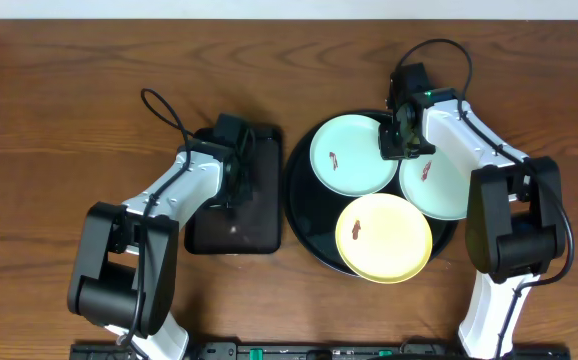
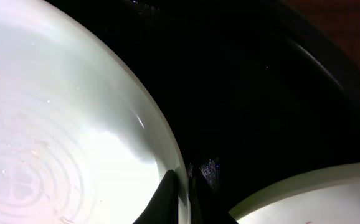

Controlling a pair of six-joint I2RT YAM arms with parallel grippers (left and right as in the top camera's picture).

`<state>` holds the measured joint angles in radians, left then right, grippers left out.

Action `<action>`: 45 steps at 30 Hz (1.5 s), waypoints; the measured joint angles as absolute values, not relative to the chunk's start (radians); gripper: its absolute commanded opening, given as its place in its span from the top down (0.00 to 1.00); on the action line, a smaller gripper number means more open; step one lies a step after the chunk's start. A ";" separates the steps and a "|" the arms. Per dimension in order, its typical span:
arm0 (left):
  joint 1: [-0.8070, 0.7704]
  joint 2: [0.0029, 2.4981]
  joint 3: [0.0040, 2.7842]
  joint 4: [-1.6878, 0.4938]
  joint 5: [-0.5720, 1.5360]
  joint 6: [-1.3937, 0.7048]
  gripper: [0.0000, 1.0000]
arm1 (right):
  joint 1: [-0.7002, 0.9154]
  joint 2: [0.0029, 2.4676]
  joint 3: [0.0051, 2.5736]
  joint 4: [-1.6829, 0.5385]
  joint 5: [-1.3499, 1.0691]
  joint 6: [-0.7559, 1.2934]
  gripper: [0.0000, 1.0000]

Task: Clean dirty plates on tray and stack at the side
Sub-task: 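Lower the left gripper onto the green-and-yellow sponge on the small tray, then close the left gripper on the sponge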

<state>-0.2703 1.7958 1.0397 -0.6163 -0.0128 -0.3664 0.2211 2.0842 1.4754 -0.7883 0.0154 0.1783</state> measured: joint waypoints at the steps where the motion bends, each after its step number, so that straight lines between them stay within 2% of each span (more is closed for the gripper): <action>1: -0.270 1.796 1.040 -0.617 -0.010 -0.362 0.53 | 0.221 2.084 1.475 -0.788 0.015 0.178 0.94; 2: -0.270 1.796 1.040 -0.617 -0.009 -0.363 0.41 | 0.221 2.084 1.475 -0.788 0.015 0.178 0.94; 3: -0.270 1.796 1.040 -0.617 -0.007 -0.366 0.39 | 0.221 2.084 1.475 -0.788 0.015 0.178 0.94; 14: -0.270 1.796 1.040 -0.496 -0.045 -0.368 0.39 | 0.221 2.084 1.475 -0.791 0.015 0.178 0.94; 16: -0.270 1.796 1.040 -0.488 -0.052 -0.368 0.43 | 0.221 2.084 1.475 -0.791 0.015 0.178 0.93; 22: -0.270 1.796 1.039 -0.489 -0.059 -0.367 0.42 | 0.221 2.084 1.475 -0.791 0.015 0.178 0.93; 23: -0.270 1.796 1.038 -0.488 -0.059 -0.367 0.47 | 0.221 2.084 1.475 -0.791 0.015 0.178 0.93; 24: -0.270 1.796 1.037 -0.487 -0.060 -0.368 0.61 | 0.221 2.084 1.475 -0.791 0.015 0.178 0.94; 26: -0.270 1.796 1.034 -0.484 -0.061 -0.368 0.79 | 0.221 2.084 1.475 -0.791 0.015 0.178 0.94; 28: -0.270 1.796 1.033 -0.480 -0.061 -0.373 0.92 | 0.221 2.084 1.475 -0.791 0.015 0.178 0.93; 33: -0.270 1.796 1.032 -0.488 -0.059 -0.367 0.92 | 0.221 2.084 1.475 -0.791 0.015 0.178 0.93; 34: -0.270 1.796 1.031 -0.488 -0.059 -0.367 0.77 | 0.221 2.084 1.475 -0.791 0.015 0.178 0.93; 35: -0.270 1.796 1.031 -0.488 -0.059 -0.362 0.38 | 0.221 2.084 1.475 -0.791 0.015 0.178 0.93; 36: -0.270 1.796 1.030 -0.488 -0.059 -0.361 0.22 | 0.221 2.084 1.475 -0.791 0.015 0.178 0.93; 37: -0.270 1.796 1.028 -0.485 -0.059 -0.366 0.17 | 0.221 2.084 1.475 -0.791 0.015 0.178 0.93; 45: -0.270 1.796 1.021 -0.430 -0.059 -0.368 0.17 | 0.221 2.084 1.475 -0.792 0.015 0.178 0.93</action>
